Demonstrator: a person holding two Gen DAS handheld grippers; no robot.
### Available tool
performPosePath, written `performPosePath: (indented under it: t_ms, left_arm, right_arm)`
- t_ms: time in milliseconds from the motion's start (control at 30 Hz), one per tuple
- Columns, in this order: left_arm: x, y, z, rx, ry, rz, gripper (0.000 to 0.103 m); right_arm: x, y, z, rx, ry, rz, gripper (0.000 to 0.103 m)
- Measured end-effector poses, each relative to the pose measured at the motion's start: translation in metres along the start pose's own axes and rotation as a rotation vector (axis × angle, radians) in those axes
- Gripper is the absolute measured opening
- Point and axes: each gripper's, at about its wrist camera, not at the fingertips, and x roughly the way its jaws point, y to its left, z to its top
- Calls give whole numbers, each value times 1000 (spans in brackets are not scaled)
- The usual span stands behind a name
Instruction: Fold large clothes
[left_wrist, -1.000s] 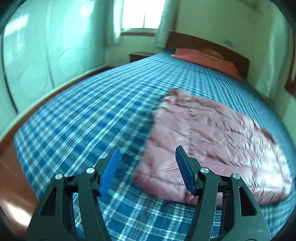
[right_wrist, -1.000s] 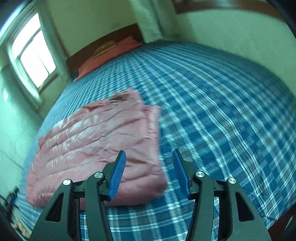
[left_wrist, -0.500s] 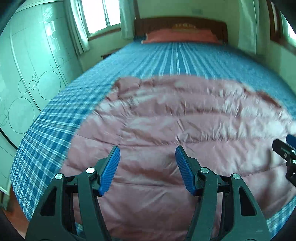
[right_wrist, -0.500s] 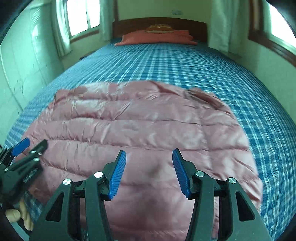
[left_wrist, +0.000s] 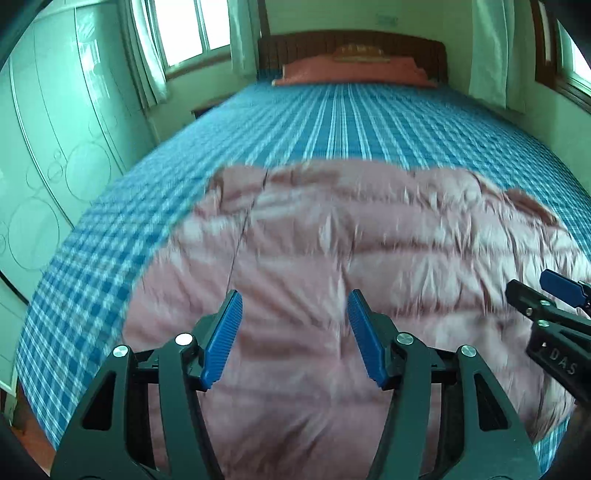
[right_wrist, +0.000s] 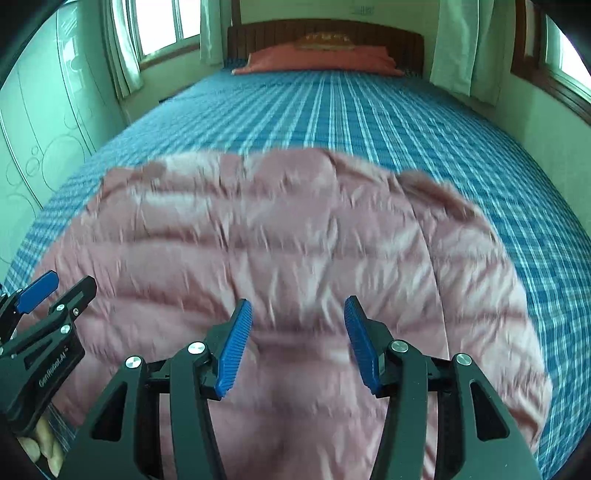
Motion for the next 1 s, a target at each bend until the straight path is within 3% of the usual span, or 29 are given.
performPosePath:
  t_ms: [100,200,300,500,700,1000]
  left_arm:
    - [23,-10,10,14,24,24,59]
    - [55,-18,-3,37,117,24,60]
    - [50,-21,-4,64,97,36,59]
    - [36,-14,29,-8,9,13,59]
    - [91,-22,32,2,128,35,61]
    - [102,-28,21,9,100,55,62]
  right_arm:
    - [18,6,4,-7,8,-1,52]
    - [49,7,-6,-12,68,-1,53]
    - [44,6,-4,-12,61,3,53]
    - [35,-6,28,40,0,14,53]
    - [83,-6,26,30,83,6,54]
    - [90,-4,17,20,36,-13,55]
